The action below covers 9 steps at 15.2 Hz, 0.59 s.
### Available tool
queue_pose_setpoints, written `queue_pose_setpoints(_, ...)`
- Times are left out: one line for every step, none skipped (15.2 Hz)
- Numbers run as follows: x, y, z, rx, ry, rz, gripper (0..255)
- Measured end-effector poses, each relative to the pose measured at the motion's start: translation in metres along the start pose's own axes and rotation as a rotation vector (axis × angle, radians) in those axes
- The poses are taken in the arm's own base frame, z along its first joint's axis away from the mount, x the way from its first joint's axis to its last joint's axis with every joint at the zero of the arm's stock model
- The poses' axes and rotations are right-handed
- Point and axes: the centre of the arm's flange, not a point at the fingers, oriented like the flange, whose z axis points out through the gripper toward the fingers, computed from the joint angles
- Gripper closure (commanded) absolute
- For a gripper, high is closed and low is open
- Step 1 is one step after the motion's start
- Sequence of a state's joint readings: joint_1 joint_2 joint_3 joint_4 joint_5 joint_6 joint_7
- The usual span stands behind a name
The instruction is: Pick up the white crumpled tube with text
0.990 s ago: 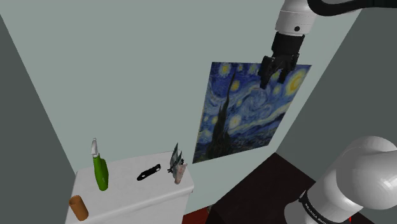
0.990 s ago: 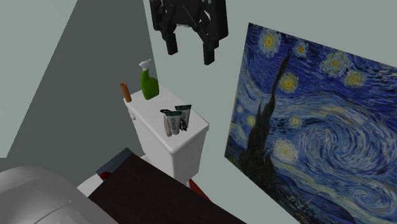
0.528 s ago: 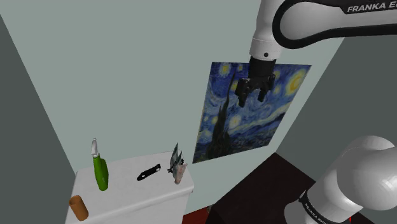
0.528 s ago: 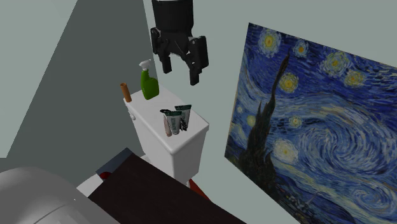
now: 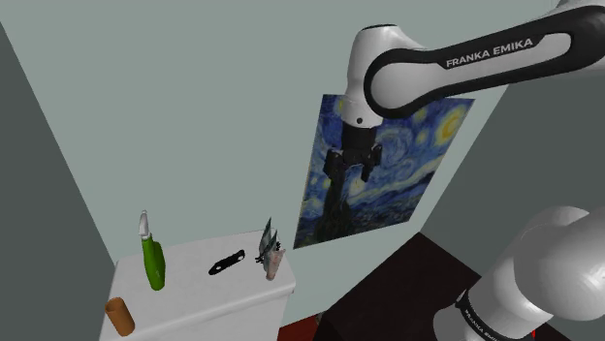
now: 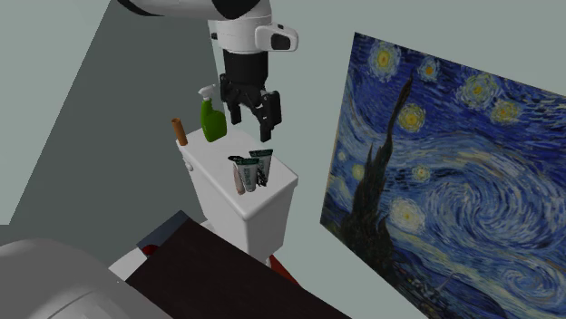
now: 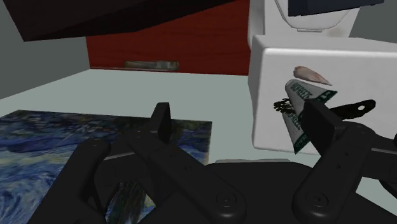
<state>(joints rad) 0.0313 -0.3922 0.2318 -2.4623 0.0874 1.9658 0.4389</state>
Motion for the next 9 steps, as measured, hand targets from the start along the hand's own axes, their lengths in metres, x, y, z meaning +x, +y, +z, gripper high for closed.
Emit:
queue_pose_setpoints(0.004,-0.01,0.012,0.004,-0.007,0.006,0)
queue_pose_setpoints(0.008,-0.019,0.02,0.008,-0.013,0.011,0)
queue_pose_setpoints(0.011,-0.025,0.03,0.012,-0.02,0.017,0)
queue_pose_setpoints(0.016,-0.03,0.038,0.016,-0.025,0.023,0)
queue_pose_setpoints(0.019,-0.038,0.049,0.02,-0.032,0.028,0)
queue_pose_setpoints(0.026,-0.046,0.06,0.024,-0.038,0.034,0)
queue_pose_setpoints(0.028,-0.053,0.071,0.028,-0.045,0.039,0)
queue_pose_setpoints(0.03,-0.062,0.084,0.032,-0.052,0.045,0)
queue_pose_setpoints(0.035,-0.068,0.092,0.036,-0.058,0.05,0)
